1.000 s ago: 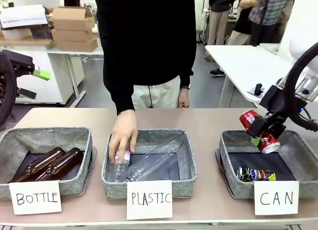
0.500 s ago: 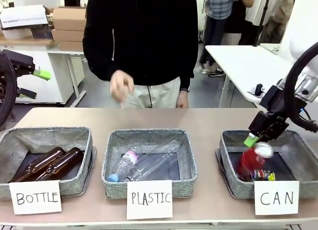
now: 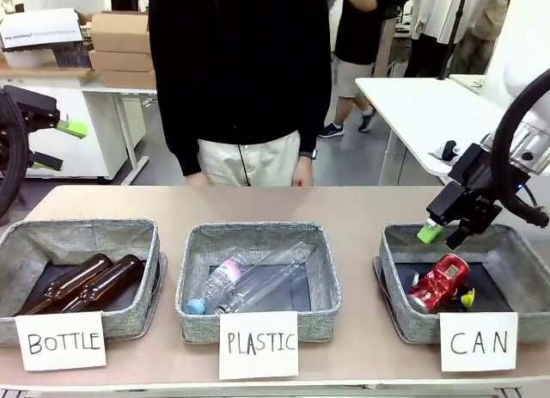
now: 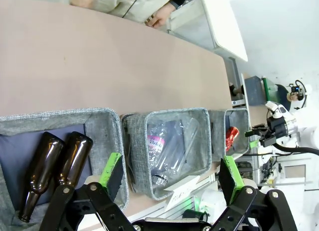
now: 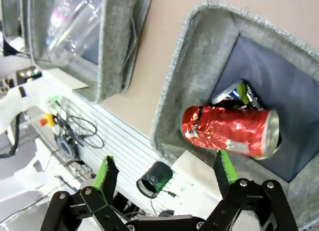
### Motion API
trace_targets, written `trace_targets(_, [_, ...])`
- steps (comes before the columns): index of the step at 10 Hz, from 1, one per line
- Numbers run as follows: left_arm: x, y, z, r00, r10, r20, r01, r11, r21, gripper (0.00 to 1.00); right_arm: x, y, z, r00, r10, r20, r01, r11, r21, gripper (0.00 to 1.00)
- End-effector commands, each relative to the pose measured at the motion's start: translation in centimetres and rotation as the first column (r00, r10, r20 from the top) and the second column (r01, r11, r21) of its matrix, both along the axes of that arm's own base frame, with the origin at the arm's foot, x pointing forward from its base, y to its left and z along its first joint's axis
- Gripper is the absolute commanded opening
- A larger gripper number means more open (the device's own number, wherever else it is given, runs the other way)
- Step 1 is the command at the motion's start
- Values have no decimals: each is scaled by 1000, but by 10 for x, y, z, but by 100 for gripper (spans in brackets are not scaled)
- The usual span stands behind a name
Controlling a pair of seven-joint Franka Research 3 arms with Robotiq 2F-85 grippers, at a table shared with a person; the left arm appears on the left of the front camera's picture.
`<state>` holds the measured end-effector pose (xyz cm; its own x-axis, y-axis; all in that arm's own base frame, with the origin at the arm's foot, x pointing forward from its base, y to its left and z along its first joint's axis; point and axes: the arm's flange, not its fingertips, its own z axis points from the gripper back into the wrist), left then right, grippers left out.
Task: Sort the can waste into the basket.
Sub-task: Pick up the can waste from the table and place it in the right Fabric basket.
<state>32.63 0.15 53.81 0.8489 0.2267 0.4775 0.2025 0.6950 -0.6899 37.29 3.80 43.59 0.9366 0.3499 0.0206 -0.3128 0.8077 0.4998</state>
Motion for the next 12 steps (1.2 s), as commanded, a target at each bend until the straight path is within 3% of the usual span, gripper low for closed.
trace_targets(1, [0,2,1,1000,1,1,-1,1000,11,100,9,-1,3,999,-41,-5,41,998,45,100])
trace_targets(3, [0,2,1,1000,1,1,-1,1000,11,100,11,-2,6,999,-53,4,53,996,74,100])
trace_targets(4, [0,2,1,1000,1,1,-1,1000,11,100,11,1,16,997,-66,39,57,979,196,100])
trace_targets(5, [0,2,1,1000,1,1,-1,1000,11,100,4,4,41,990,-111,81,62,886,460,100])
trace_targets(6, [0,2,1,1000,1,1,-1,1000,11,100,-4,6,67,972,-210,103,88,734,673,100])
trace_targets(7, [0,2,1,1000,1,1,-1,1000,11,100,-14,2,86,987,-140,83,-13,440,898,100])
trace_targets(8, [0,2,1,1000,1,1,-1,1000,11,100,-14,-5,94,993,-114,-17,42,221,974,100])
trace_targets(9, [0,2,1,1000,1,1,-1,1000,11,100,-4,-10,89,973,-149,-176,195,122,973,100])
trace_targets(10, [0,2,1,1000,1,1,-1,1000,11,100,-12,3,103,987,-160,24,105,744,660,100])
trace_targets(12, [0,2,1,1000,1,1,-1,1000,11,100,-12,3,103,987,-160,24,105,744,660,100])
